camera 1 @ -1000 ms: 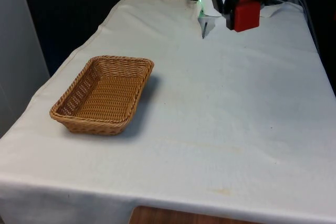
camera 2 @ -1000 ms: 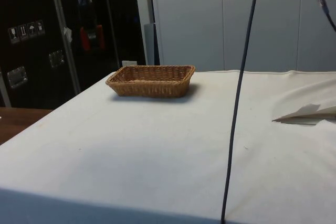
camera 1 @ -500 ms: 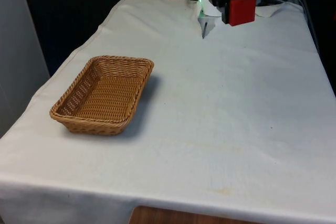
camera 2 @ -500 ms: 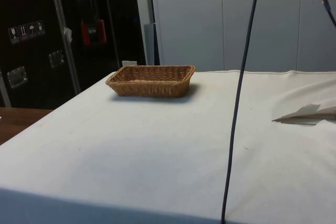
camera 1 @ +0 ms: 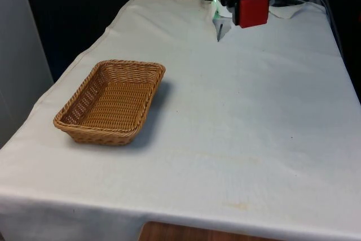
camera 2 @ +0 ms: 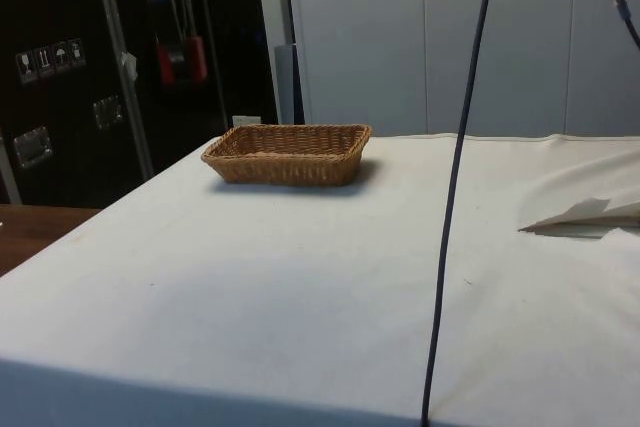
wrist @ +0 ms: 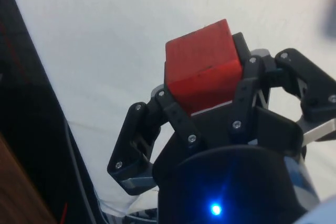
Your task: Pick up the cube and place it into the basket.
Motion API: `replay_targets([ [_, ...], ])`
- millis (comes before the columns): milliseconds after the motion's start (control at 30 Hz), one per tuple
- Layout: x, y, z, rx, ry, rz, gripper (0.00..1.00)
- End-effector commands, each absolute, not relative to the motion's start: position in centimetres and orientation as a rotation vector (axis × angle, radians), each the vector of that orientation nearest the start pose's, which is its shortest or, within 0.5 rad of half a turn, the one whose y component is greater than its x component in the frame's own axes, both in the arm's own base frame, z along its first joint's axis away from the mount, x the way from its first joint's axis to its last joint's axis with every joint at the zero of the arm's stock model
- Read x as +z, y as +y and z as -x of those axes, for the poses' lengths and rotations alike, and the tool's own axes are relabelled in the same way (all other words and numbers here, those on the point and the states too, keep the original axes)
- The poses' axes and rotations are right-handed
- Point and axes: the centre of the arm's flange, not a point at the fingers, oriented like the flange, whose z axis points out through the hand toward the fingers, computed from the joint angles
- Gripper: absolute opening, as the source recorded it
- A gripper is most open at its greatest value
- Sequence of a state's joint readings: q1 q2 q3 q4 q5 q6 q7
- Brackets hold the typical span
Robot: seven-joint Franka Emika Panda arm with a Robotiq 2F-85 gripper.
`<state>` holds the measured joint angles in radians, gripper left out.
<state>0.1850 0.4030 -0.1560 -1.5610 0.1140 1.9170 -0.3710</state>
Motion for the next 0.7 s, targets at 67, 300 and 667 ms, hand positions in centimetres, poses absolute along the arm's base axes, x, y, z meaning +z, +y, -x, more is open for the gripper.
replay_targets([
  [67, 40.9, 3.2, -66.9, 0.049, -0.534, 3.034, 0.02],
  [300, 40.1, 1.7, -66.9, 0.055, -0.5, 3.021, 0.02],
  [667, 38.9, -1.0, -66.9, 0.064, -0.453, 3.004, 0.02],
])
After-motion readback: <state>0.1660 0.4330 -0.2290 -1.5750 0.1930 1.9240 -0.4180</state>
